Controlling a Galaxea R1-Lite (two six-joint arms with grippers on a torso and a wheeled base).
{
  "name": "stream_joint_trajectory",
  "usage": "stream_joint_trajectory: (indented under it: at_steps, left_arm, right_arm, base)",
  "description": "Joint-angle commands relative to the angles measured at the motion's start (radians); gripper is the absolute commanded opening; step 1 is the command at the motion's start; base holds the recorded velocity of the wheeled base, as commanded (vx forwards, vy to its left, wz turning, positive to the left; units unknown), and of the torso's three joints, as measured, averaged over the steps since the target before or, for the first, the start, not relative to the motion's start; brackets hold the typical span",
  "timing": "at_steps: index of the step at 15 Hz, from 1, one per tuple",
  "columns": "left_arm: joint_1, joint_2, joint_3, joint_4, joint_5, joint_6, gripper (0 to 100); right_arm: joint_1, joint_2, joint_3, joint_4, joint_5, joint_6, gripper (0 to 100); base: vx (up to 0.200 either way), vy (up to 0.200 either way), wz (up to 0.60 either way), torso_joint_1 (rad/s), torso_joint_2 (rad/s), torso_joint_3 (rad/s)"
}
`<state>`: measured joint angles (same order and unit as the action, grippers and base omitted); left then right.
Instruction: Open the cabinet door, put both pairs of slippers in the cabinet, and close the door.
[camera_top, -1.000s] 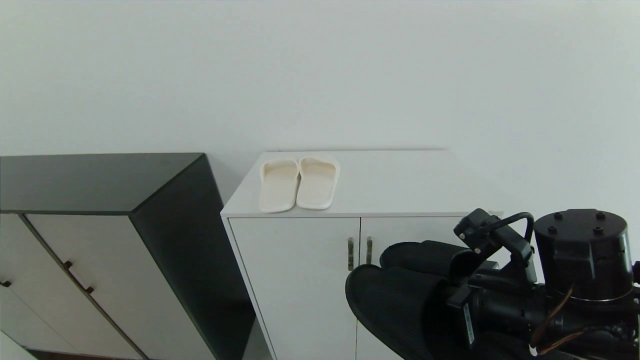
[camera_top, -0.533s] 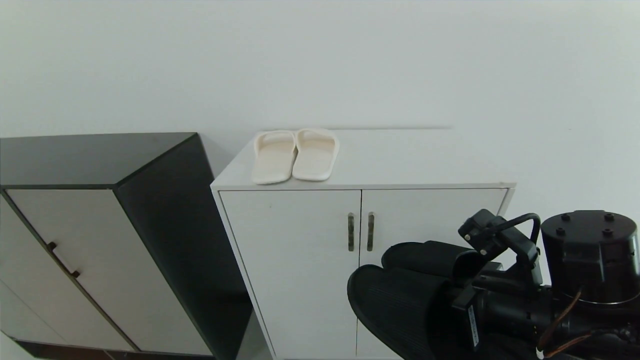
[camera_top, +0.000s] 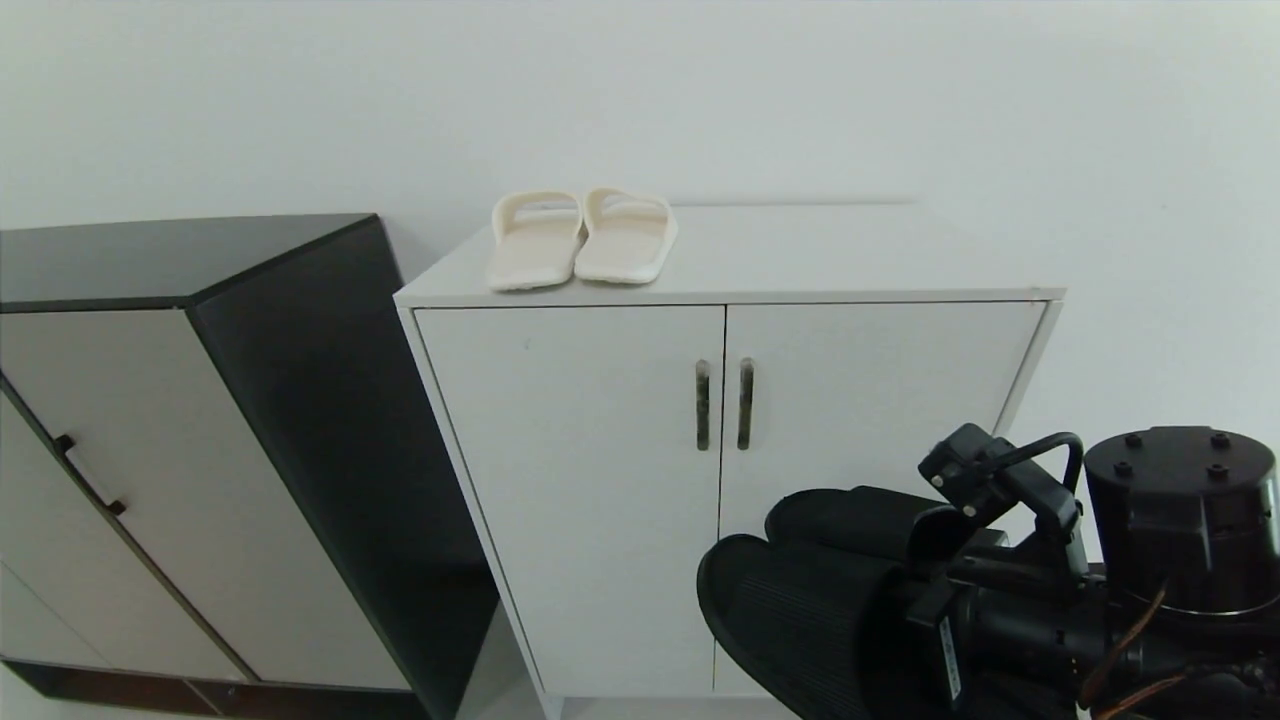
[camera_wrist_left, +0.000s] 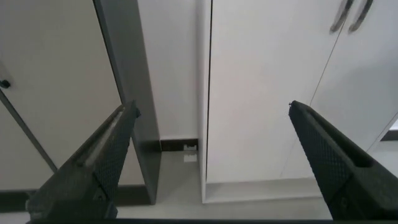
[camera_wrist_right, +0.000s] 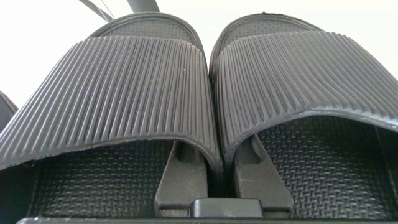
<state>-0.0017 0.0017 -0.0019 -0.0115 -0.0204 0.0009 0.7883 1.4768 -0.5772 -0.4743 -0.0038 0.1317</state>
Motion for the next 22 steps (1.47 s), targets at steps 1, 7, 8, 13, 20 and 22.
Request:
stream_joint_trajectory:
  at_steps: [1,7,8,13,20,22]
  left_arm:
    - [-0.003,0.021,-0.070,-0.024,-0.012,-0.007,100]
    - [-0.043,0.623,-0.262,-0.314,-0.288,-0.038,100]
    - [-0.067,0.750,-0.271,-0.407,-0.309,-0.041,100]
    - [-0.389,1.028,-0.417,-0.515,-0.299,-0.168,100]
    - [-0.663,1.373,-0.739,-0.538,-0.271,-0.173,100]
    - [-0.692,1.477,-0.859,-0.536,-0.273,-0.171,100]
  right_arm:
    - [0.002,-0.009,0.002,-0.004,-0.001,0.000,0]
    - [0.003,-0.010,0.023,-0.010,0.001,0.000,0]
    - [0.003,-0.007,0.025,-0.018,0.001,0.000,0]
    - [0.003,-0.009,0.033,-0.018,0.001,-0.001,0]
    - [0.002,-0.004,0.033,-0.018,0.002,-0.001,0]
    - [0.002,0.002,0.046,-0.023,0.007,-0.001,0]
  base:
    - [0.000,0.000,0.00,-0.129,0.46,0.339]
    - [0.000,0.000,0.00,-0.098,0.45,0.356]
    - [0.000,0.000,0.00,-0.036,0.46,0.393]
    - [0.000,0.000,0.00,-0.015,0.27,0.249]
    - [0.000,0.000,0.00,0.000,0.00,0.000]
    - [0.000,0.000,0.00,0.000,0.00,0.000]
